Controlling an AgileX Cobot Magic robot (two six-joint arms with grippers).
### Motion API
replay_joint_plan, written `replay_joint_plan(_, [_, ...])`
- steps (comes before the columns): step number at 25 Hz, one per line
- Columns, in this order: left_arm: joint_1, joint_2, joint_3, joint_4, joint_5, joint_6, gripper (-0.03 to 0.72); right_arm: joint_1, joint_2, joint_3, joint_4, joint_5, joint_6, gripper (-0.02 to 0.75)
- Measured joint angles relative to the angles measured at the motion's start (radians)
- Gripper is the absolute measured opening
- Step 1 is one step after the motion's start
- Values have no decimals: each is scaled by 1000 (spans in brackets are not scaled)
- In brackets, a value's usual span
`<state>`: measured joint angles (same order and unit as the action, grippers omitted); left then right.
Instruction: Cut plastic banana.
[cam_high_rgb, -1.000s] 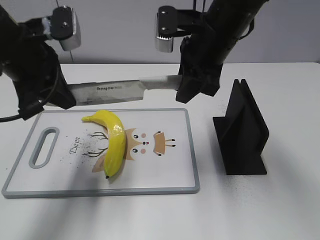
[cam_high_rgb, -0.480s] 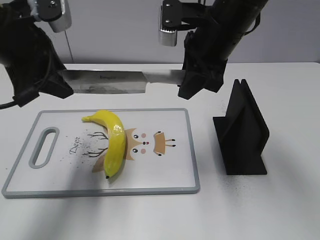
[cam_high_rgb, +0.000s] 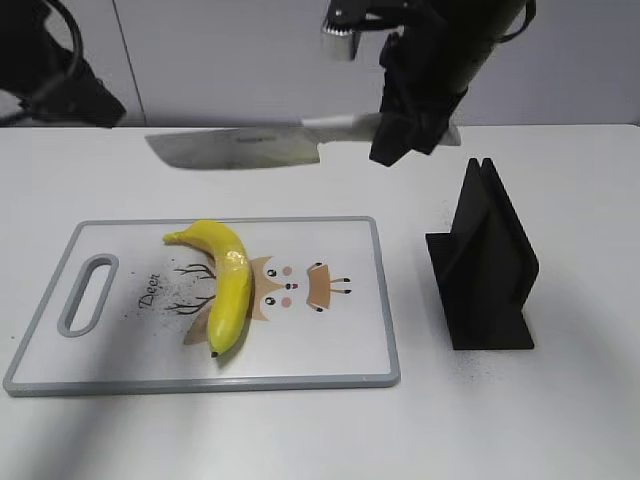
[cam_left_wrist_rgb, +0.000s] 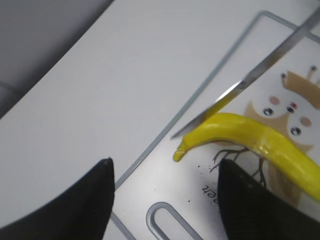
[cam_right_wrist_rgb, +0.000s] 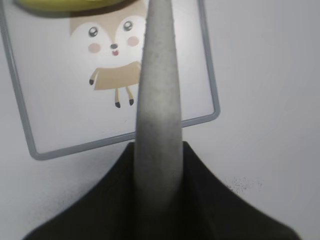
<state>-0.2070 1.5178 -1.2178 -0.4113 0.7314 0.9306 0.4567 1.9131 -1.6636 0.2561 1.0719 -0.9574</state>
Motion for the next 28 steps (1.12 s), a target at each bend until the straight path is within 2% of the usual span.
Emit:
replay_joint_plan(2, [45, 0, -32, 57, 30, -201, 600, 0, 0, -46, -11, 11, 114, 162])
replay_joint_plan(5, [110, 0, -100, 178, 147, -441, 573, -2, 0, -115, -20, 77, 248, 162])
replay_joint_plan(8, [157, -1, -160, 258, 312, -605, 566, -4, 0, -162, -22, 137, 380, 162])
replay_joint_plan(10, [177, -2, -178, 278, 415, -674, 566, -5, -3, -171, -23, 141, 472, 162])
replay_joint_plan(14, [187, -27, -150, 282, 472, -732, 564, -5, -36, -144, -26, 145, 688, 162])
replay_joint_plan(19, [187, -176, 16, 290, 485, -747, 563, -5, -180, 30, -44, 131, 876, 162])
replay_joint_plan(28, [187, -552, 288, 326, 486, -747, 562, -5, -402, 364, -277, -50, 1266, 162])
